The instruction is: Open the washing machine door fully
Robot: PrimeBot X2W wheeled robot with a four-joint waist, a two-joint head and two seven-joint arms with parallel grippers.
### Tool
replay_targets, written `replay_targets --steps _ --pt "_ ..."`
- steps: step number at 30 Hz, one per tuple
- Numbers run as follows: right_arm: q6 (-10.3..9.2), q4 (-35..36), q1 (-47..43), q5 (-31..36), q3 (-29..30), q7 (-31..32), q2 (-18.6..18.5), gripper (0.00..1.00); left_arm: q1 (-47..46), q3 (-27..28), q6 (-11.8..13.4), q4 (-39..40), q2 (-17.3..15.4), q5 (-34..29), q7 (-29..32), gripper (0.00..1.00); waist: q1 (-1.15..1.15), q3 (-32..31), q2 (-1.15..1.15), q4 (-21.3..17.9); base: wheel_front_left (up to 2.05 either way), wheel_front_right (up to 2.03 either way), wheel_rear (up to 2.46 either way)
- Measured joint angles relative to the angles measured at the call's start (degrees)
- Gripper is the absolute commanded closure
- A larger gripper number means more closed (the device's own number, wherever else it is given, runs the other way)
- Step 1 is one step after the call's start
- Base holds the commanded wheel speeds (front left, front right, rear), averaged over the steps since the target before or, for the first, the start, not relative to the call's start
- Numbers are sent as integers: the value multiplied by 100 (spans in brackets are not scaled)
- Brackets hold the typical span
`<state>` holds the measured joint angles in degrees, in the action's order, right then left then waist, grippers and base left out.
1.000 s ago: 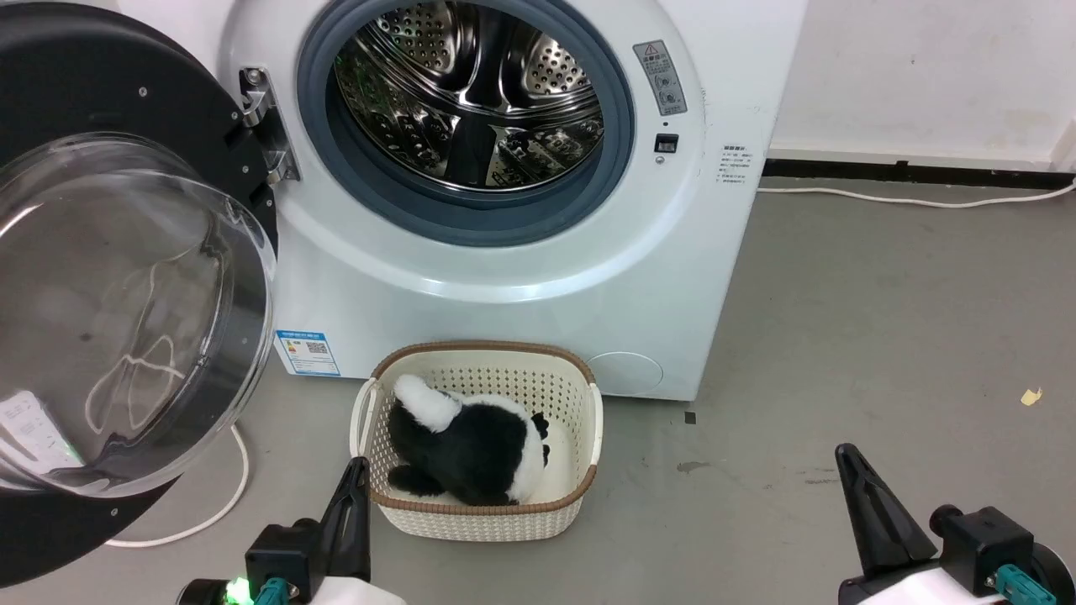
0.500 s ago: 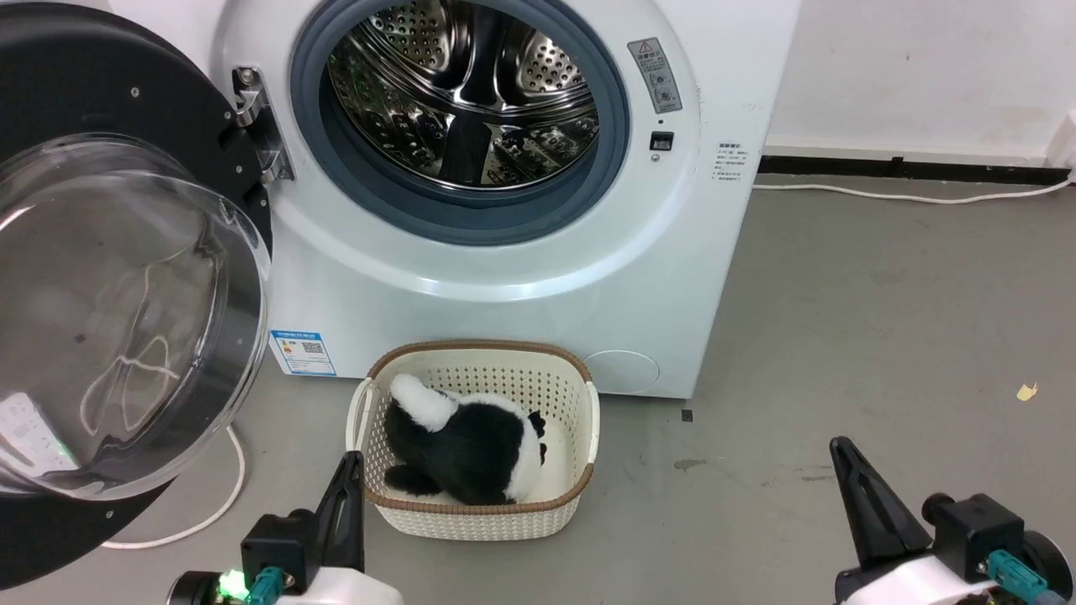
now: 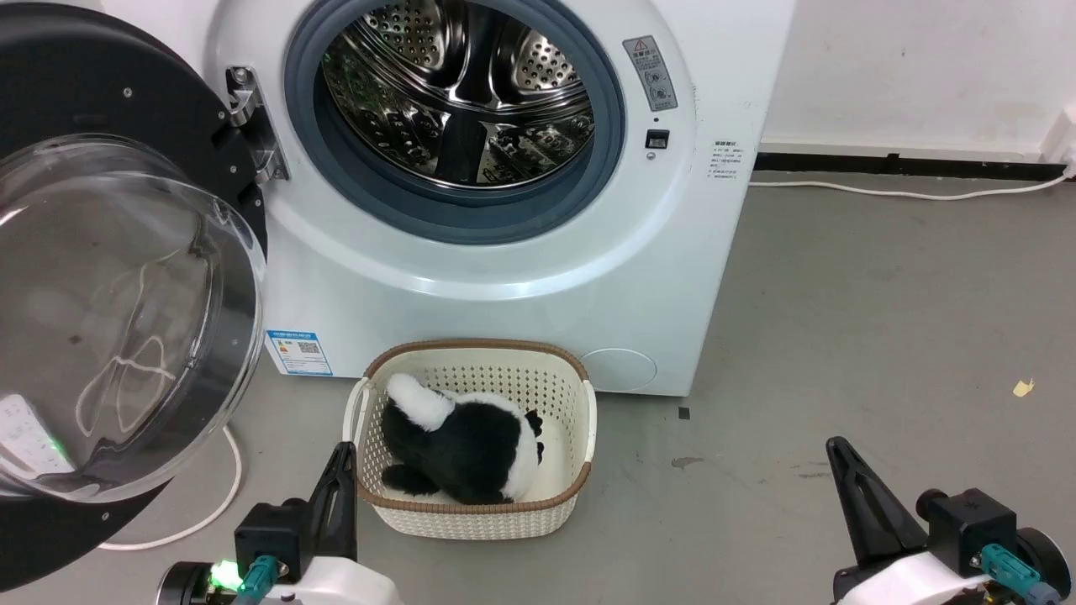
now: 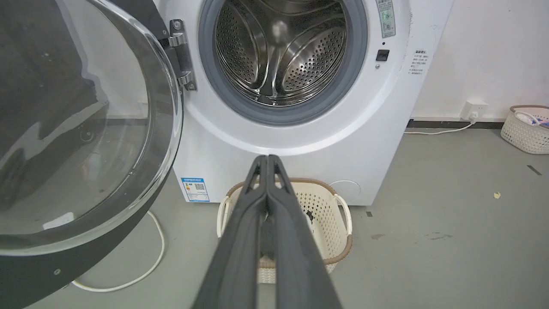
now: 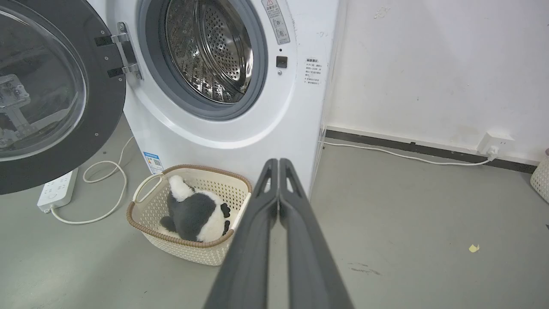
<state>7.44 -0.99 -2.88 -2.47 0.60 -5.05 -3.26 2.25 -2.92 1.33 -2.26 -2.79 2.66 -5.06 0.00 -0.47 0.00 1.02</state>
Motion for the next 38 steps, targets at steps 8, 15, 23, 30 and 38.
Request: replay_targets --steps 8,15,23,30,38 --pt "0 15 36 58 -11 99 1 100 -19 35 -33 32 0 -46 100 100 0 9 0 -19 0 0 0" --pt "0 22 102 99 -19 189 1 100 -25 90 -48 60 0 -74 178 100 0 17 0 -37 0 0 0" --pt "0 35 110 136 -32 275 1 100 -94 160 -53 101 -1 -114 265 100 0 26 0 -56 0 0 0" --pt "0 52 136 153 -41 353 1 100 -112 192 -83 141 -1 -156 353 100 0 34 0 -73 0 0 0" --pt "0 71 208 181 -53 450 2 100 -124 232 -100 181 -1 -207 450 100 0 43 0 -93 0 0 0"
